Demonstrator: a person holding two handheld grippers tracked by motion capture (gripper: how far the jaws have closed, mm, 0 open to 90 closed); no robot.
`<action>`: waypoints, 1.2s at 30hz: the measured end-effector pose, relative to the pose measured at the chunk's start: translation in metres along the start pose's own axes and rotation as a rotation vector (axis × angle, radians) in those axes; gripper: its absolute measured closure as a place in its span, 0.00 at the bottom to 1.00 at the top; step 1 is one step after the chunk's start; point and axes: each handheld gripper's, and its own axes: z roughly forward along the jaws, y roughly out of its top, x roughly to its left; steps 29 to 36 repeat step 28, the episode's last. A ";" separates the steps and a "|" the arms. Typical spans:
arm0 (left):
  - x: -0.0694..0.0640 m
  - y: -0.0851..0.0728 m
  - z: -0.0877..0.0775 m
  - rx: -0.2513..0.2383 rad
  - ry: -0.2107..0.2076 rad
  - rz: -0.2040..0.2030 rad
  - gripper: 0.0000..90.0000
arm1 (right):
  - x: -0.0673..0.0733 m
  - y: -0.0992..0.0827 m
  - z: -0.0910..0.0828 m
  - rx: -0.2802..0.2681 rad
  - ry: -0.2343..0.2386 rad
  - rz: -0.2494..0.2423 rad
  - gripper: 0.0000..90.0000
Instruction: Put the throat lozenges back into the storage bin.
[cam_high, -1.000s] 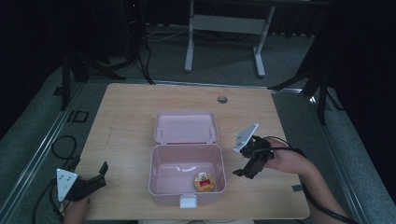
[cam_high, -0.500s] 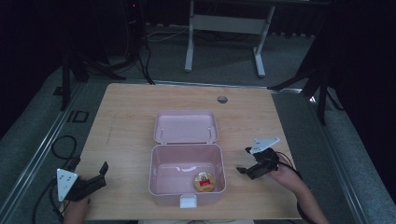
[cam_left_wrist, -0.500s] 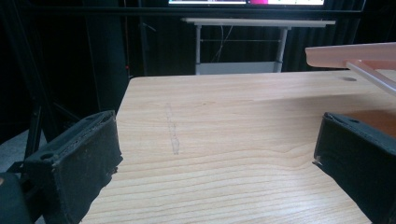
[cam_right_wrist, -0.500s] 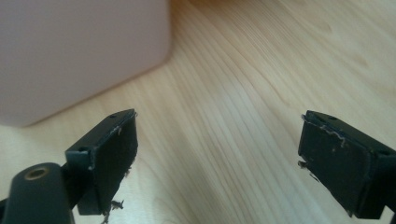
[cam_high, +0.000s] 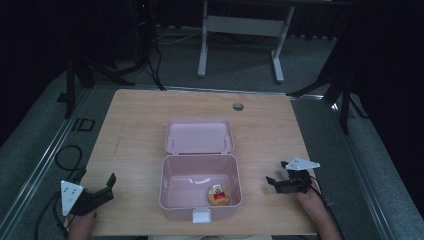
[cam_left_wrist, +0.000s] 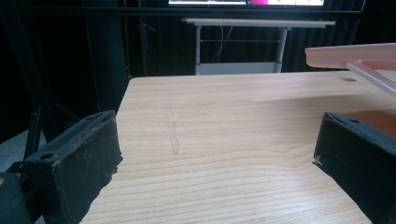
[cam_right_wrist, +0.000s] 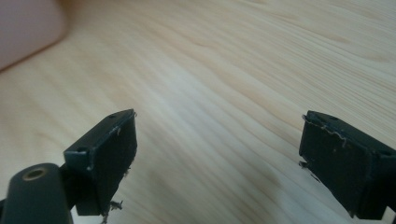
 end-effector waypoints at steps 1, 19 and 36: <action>0.000 0.000 0.000 0.000 0.000 0.001 0.01 | -0.003 -0.003 -0.002 -0.004 -0.023 0.017 0.12; 0.000 0.000 0.000 0.004 0.004 0.000 0.01 | -0.036 -0.023 -0.032 -0.210 -0.395 0.310 0.12; -0.001 0.000 0.001 0.004 0.002 0.001 0.01 | -0.038 -0.024 -0.032 -0.231 -0.360 0.323 0.12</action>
